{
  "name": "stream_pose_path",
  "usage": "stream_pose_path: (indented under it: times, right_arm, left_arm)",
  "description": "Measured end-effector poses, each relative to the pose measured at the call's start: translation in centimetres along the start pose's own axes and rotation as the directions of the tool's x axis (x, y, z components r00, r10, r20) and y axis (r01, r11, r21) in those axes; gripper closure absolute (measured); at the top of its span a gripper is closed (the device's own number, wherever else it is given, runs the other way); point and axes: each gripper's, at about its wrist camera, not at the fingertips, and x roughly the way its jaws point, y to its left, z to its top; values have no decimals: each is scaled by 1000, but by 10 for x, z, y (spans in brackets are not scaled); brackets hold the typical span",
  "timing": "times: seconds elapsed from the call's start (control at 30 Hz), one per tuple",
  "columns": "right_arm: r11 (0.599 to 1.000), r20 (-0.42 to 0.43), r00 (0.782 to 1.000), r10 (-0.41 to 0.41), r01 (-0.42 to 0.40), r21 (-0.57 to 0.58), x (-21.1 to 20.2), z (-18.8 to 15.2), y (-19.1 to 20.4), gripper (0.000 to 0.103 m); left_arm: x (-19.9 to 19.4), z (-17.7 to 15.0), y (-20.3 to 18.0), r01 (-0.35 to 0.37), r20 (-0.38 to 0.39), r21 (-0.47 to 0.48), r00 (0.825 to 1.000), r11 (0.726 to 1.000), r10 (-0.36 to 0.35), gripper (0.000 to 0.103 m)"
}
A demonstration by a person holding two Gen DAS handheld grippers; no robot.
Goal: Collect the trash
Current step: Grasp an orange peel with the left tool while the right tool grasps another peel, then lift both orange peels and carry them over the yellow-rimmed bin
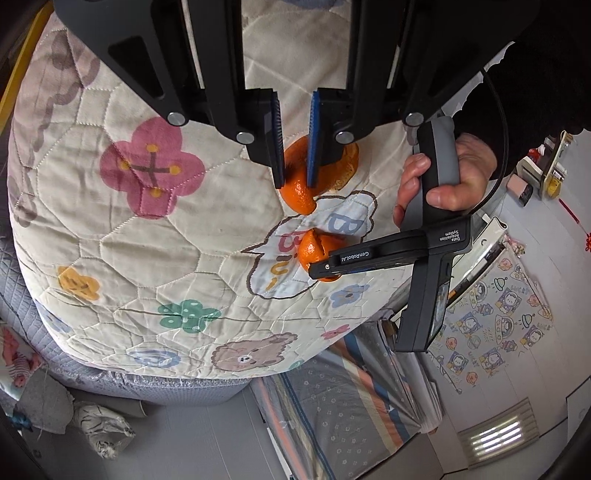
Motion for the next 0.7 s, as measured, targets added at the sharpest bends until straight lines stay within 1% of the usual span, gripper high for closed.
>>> stream_pose_path:
  times: [0.2, 0.33, 0.53, 0.6, 0.7]
  right_arm:
    - [999, 80, 996, -34, 32, 28, -37, -4, -15, 92]
    - [997, 140, 988, -64, 58, 48, -63, -4, -26, 93]
    - [988, 202, 970, -134, 117, 97, -95, -6, -47, 93]
    - [984, 222, 962, -157, 134, 115, -106, -8, -55, 93]
    - [975, 244, 949, -200, 168, 144, -121, -12, -66, 93]
  left_arm:
    - [-20, 1, -6, 25, 37, -5, 999, 1000, -25, 69]
    - [-44, 5, -19, 40, 99, 18, 994, 999, -42, 69]
    - [-82, 13, -61, 94, 182, 98, 977, 991, -110, 69]
    - [-88, 15, -78, 114, 192, 126, 972, 985, -137, 69]
    - [-91, 17, -104, 161, 181, 156, 965, 975, -189, 69]
